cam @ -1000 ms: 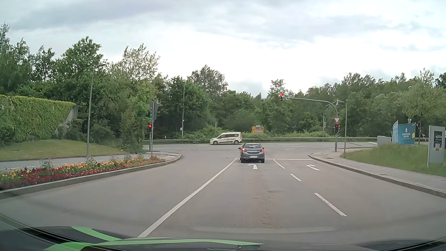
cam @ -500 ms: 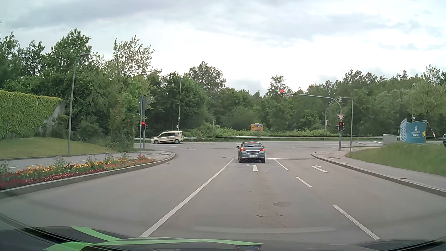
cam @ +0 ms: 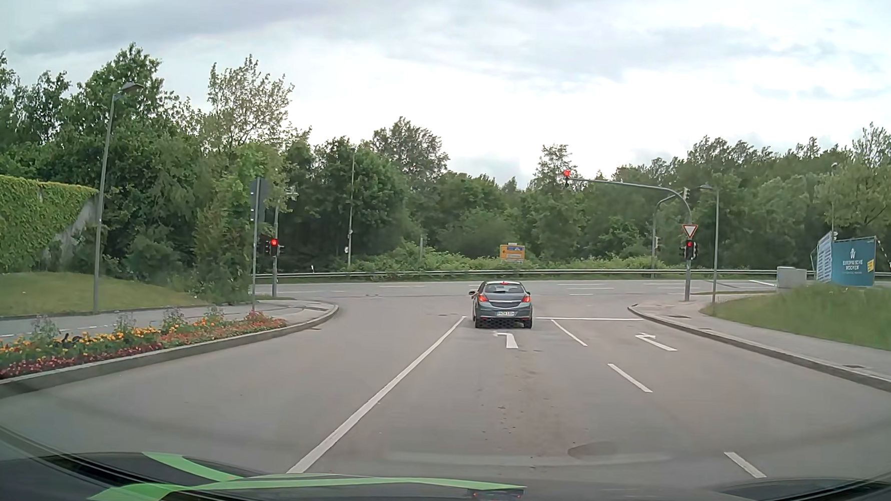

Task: Follow the waypoints while adhering to traffic rules and regulations

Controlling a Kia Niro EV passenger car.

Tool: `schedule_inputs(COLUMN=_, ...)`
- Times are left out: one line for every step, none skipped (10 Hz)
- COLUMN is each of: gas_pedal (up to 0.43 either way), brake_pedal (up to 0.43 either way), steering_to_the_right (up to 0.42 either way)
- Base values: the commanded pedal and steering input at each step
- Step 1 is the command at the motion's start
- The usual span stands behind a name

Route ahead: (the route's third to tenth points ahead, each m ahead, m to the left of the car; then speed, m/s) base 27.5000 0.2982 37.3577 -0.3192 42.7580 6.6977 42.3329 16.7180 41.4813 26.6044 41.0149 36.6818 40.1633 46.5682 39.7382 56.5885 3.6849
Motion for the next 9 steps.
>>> schedule_inputs(gas_pedal=0.000, brake_pedal=0.207, steering_to_the_right=0.012)
schedule_inputs(gas_pedal=0.000, brake_pedal=0.207, steering_to_the_right=0.016)
schedule_inputs(gas_pedal=0.000, brake_pedal=0.213, steering_to_the_right=0.019)
schedule_inputs(gas_pedal=0.000, brake_pedal=0.220, steering_to_the_right=0.021)
schedule_inputs(gas_pedal=0.000, brake_pedal=0.220, steering_to_the_right=0.020)
schedule_inputs(gas_pedal=0.000, brake_pedal=0.220, steering_to_the_right=0.021)
schedule_inputs(gas_pedal=0.000, brake_pedal=0.220, steering_to_the_right=0.021)
schedule_inputs(gas_pedal=0.000, brake_pedal=0.213, steering_to_the_right=0.020)
schedule_inputs(gas_pedal=0.000, brake_pedal=0.220, steering_to_the_right=0.021)
